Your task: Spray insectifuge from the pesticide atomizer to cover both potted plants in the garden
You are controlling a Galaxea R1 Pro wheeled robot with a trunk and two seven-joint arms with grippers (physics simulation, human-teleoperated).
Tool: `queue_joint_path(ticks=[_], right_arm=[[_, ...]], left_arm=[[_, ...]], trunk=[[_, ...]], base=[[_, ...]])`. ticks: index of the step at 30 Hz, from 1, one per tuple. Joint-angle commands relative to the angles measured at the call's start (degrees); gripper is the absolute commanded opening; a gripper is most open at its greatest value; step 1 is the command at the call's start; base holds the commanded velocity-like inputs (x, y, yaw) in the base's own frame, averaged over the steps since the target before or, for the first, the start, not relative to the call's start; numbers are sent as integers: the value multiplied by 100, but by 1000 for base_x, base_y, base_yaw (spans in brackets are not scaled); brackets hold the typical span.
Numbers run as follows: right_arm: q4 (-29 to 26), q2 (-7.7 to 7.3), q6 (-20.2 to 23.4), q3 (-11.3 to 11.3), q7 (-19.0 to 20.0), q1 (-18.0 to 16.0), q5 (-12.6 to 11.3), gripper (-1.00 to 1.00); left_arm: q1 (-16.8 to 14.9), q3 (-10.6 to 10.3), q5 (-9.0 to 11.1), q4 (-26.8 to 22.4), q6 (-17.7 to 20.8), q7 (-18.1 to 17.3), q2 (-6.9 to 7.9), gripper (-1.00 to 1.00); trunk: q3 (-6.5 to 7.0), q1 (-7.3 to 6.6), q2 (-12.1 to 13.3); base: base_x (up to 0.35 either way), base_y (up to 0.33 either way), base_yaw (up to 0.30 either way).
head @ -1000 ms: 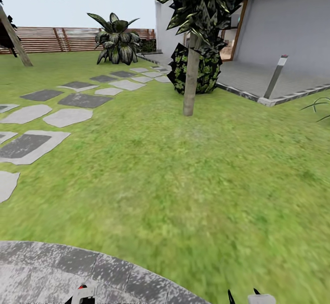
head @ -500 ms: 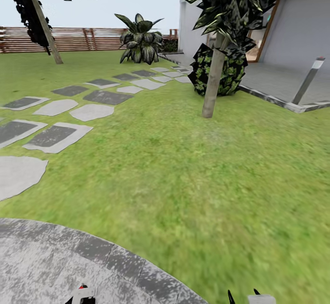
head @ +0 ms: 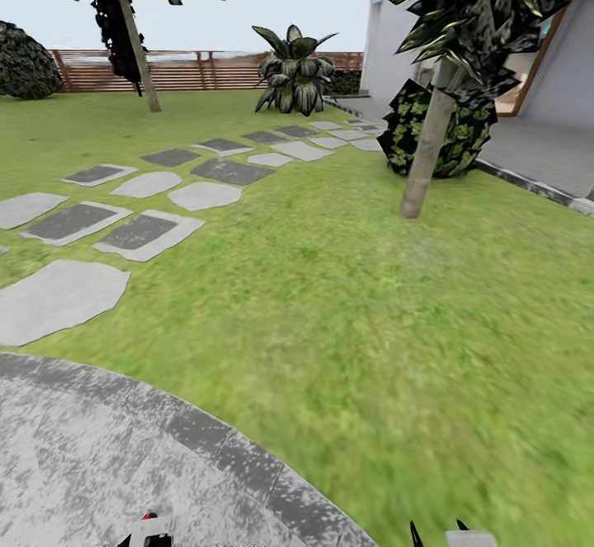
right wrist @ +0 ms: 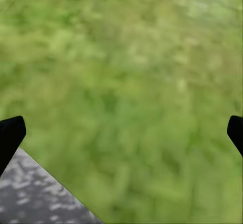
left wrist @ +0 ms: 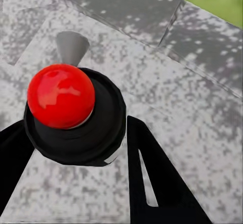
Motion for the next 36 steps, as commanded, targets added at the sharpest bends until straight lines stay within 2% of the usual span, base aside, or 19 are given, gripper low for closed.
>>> queue_joint_path(ticks=[1,36], right_arm=[[2,-1,-16,0,-2,-1,3,100],[2,-1,-16,0,-2,-1,3,100]], left_arm=[[-5,14,2,7,-19,-8,-2,-100],[-5,14,2,7,-19,-8,-4,-100]], trunk=[[-4,-1,-2],[7,-1,-2]], base=[[0,0,278],[0,0,278]])
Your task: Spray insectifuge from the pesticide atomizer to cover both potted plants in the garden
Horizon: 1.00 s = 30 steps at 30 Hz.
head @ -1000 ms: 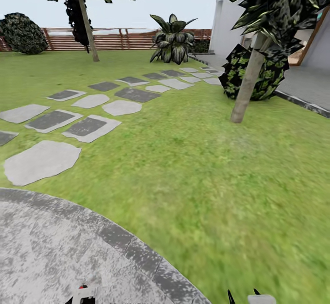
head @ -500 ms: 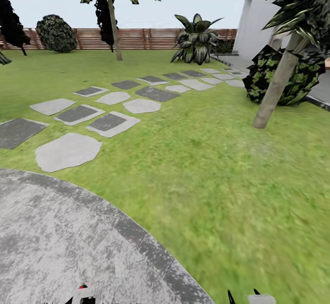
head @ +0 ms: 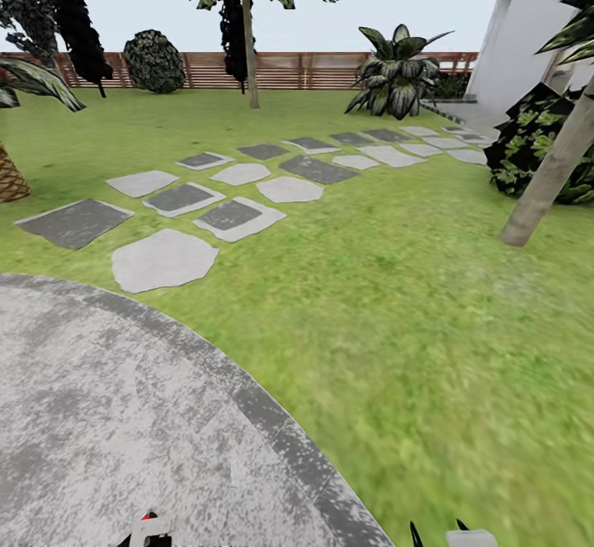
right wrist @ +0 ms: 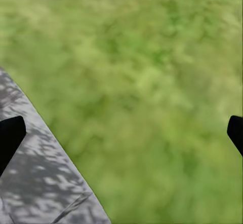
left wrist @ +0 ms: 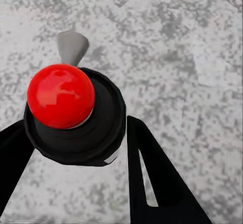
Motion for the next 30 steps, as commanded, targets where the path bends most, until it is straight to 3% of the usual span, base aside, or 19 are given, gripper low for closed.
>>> queue_joint_path(ticks=[1,30], right_arm=[[2,-1,-16,0,-2,-1,3,100],[2,-1,-16,0,-2,-1,3,100]], left_arm=[[-5,14,2,7,-19,-8,-4,-100],[-5,14,-6,15,-19,-8,-14,-100]], trunk=[[-2,-1,-2],[94,-1,-2]], base=[[0,0,278],[0,0,277]])
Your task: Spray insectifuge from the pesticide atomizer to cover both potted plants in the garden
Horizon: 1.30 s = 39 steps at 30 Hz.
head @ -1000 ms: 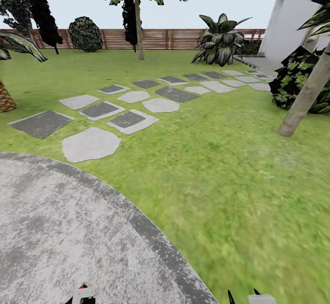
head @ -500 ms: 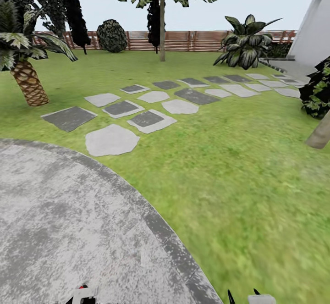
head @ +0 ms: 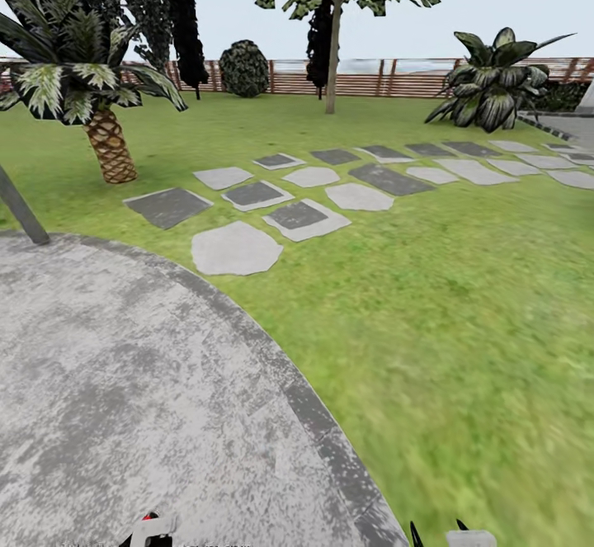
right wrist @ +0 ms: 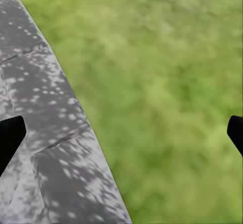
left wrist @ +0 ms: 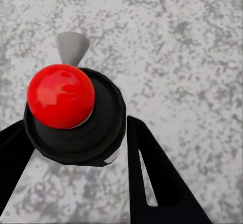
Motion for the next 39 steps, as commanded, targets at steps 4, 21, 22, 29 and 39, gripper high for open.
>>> queue_joint_path(ticks=[4,21,22,29,39], right_arm=[[2,-1,-16,0,-2,-1,3,100],[2,-1,-16,7,-2,-1,3,100],[-1,1,-16,8,-2,-1,3,100],[-10,8,-21,6,-8,-1,-8,100],[-7,8,-23,-3,-2,-1,-6,100]], left_arm=[[-5,15,0,7,-19,-8,-4,-100],[-5,15,0,16,-19,-8,-5,-100],[-5,15,0,16,-19,-8,-5,-100],[-5,15,0,16,-19,-8,-5,-100],[-5,15,0,16,-19,-8,-5,-100]], trunk=[[10,-1,-2],[71,-1,-2],[75,-1,-2],[99,-1,-2],[103,-1,-2]], base=[[0,0,277],[0,0,277],[0,0,277],[0,0,276],[0,0,279]])
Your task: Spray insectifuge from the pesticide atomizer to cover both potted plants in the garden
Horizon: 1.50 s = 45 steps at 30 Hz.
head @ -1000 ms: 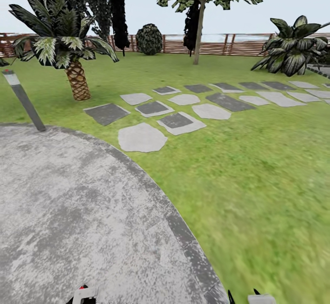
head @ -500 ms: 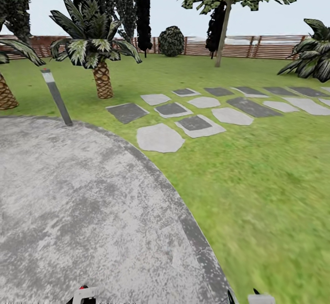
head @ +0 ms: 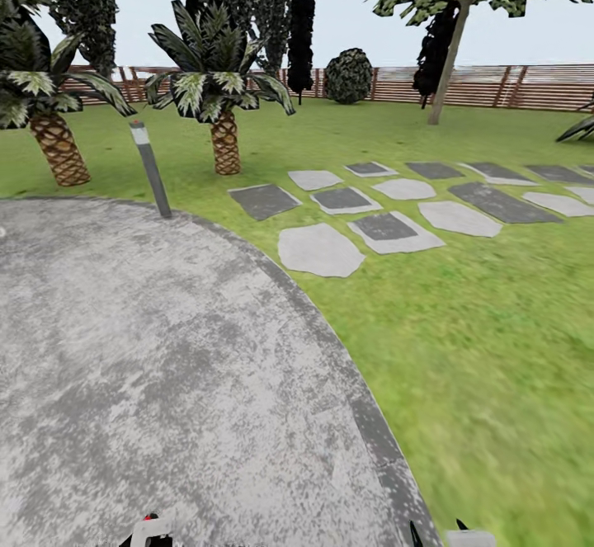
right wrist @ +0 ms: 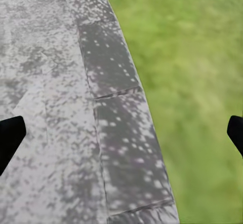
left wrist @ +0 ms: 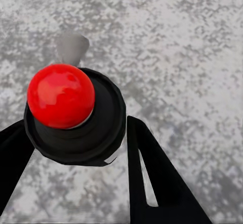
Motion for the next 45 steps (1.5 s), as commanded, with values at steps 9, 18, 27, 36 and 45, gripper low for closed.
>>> queue_joint_path(ticks=[9,18,27,36,45], right_arm=[[-3,-1,-9,-5,-8,-1,3,100],[-20,-1,-9,5,3,-1,0,100],[-14,-1,-9,12,7,-1,2,100],[0,-1,-9,15,16,-1,11,100],[2,-1,-9,21,22,-1,11,100]], left_arm=[[-5,14,1,7,-19,-8,-2,-100],[-5,14,1,7,-19,-8,-2,-100],[-5,14,1,7,-19,-8,-2,-100],[-5,14,1,7,-19,-8,-2,-100],[-5,14,2,7,-19,-8,-2,-100]], trunk=[[-4,-1,-2],[-4,-1,-2],[-4,-1,-2],[-4,-1,-2],[-4,-1,-2]], base=[[0,0,280],[0,0,280],[0,0,280],[0,0,280],[0,0,280]])
